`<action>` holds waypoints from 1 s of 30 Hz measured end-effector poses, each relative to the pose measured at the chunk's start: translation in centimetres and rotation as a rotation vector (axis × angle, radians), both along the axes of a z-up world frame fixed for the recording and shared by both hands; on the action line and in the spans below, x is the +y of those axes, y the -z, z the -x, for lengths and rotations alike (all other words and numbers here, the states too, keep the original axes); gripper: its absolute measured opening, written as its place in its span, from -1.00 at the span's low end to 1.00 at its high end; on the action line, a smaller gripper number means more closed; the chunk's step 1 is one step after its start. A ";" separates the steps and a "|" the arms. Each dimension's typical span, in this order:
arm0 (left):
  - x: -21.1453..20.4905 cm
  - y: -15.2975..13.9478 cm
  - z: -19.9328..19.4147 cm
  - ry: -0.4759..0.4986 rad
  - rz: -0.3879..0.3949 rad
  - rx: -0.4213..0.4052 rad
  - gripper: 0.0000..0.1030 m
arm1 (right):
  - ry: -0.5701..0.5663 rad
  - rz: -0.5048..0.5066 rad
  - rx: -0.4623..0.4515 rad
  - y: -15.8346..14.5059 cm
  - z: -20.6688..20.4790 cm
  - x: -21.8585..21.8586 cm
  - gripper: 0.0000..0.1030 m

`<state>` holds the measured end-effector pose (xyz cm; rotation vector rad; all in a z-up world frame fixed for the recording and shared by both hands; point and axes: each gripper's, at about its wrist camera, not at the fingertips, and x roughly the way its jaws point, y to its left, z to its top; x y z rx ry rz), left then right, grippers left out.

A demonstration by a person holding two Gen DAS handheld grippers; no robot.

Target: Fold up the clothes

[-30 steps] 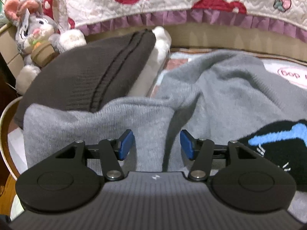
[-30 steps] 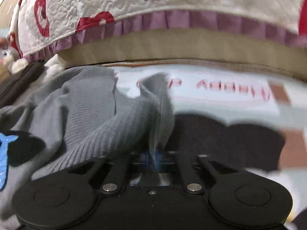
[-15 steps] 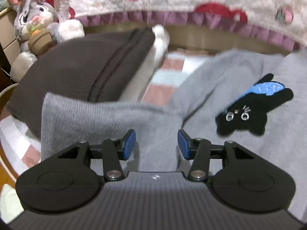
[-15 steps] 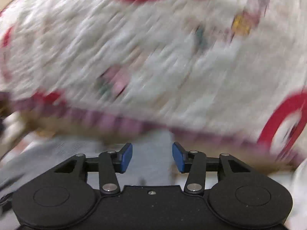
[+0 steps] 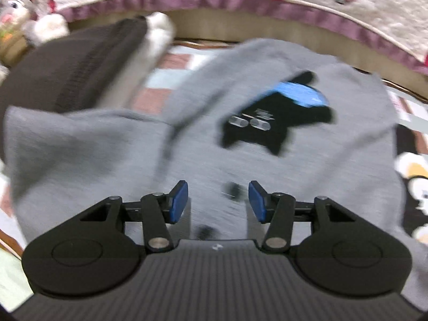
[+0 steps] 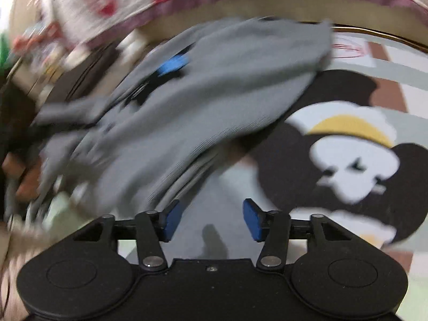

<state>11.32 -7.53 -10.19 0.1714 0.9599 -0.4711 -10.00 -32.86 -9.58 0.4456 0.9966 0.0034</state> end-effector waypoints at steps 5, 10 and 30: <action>-2.5 1.1 4.5 0.115 0.121 0.144 -0.05 | 0.013 0.048 -0.050 0.4 -0.9 4.0 0.22; -4.1 1.9 6.8 0.174 0.070 0.088 -0.10 | -0.153 0.224 0.002 1.5 -1.0 8.1 0.21; -9.7 2.9 9.6 0.417 0.008 -0.041 0.03 | 0.175 0.671 -0.202 -1.8 1.0 -4.9 -0.86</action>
